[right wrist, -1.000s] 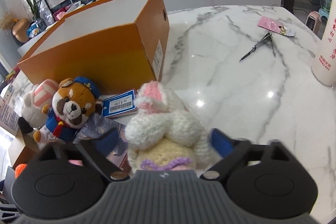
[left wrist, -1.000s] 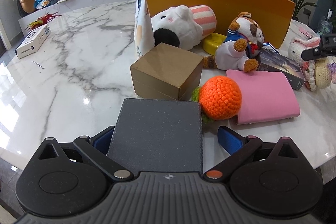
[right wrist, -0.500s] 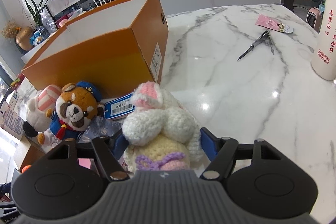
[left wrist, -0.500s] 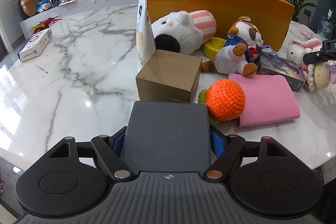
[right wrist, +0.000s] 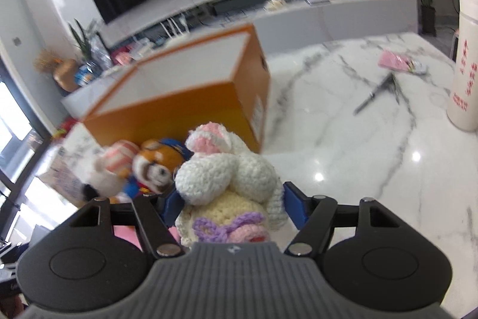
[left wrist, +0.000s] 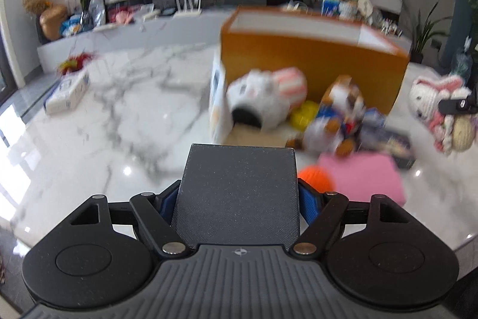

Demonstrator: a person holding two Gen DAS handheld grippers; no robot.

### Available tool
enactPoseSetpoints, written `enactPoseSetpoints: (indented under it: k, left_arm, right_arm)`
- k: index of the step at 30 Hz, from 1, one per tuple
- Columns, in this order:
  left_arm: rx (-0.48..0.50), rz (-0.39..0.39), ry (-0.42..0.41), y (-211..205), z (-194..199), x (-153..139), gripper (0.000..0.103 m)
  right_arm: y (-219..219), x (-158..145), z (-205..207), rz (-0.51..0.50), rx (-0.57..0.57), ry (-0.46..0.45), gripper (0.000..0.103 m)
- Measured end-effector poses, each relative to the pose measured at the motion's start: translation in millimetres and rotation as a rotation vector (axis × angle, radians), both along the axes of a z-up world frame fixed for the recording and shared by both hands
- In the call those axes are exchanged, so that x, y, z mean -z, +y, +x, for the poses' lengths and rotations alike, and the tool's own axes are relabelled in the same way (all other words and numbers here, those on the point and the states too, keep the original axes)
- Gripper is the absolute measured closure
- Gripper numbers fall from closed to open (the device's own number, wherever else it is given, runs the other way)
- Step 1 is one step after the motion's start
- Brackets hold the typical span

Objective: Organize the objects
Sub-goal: 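Lift the grey box and the crocheted bunny toward the orange box, then lower the grey box into the orange box and open the left gripper while the right releases the bunny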

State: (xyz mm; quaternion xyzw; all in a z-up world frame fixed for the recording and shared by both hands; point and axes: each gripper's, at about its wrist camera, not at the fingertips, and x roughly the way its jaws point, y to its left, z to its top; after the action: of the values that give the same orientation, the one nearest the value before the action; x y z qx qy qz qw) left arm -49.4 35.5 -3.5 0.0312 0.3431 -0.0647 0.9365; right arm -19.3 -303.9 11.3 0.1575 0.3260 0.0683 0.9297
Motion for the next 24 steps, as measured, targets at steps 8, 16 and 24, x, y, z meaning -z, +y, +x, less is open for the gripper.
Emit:
enactPoseSetpoints:
  k: [8, 16, 24]
  left_arm:
    - [0.054, -0.05, -0.151, -38.3, 53.8, -80.0, 0.013]
    - [0.044, -0.014, -0.11, -84.8, 203.3, -124.3, 0.013]
    - [0.065, 0.137, 0.155, -127.3, 323.6, -56.1, 0.013]
  right_arm:
    - [12.4, -63.6, 15.3, 0.072, -0.058, -0.158, 0.032]
    - [39.8, -95.5, 130.5, 0.0, -0.11, -0.136, 0.032]
    - [70.4, -53.1, 249.6, -0.26, -0.251, 0.112, 0.032]
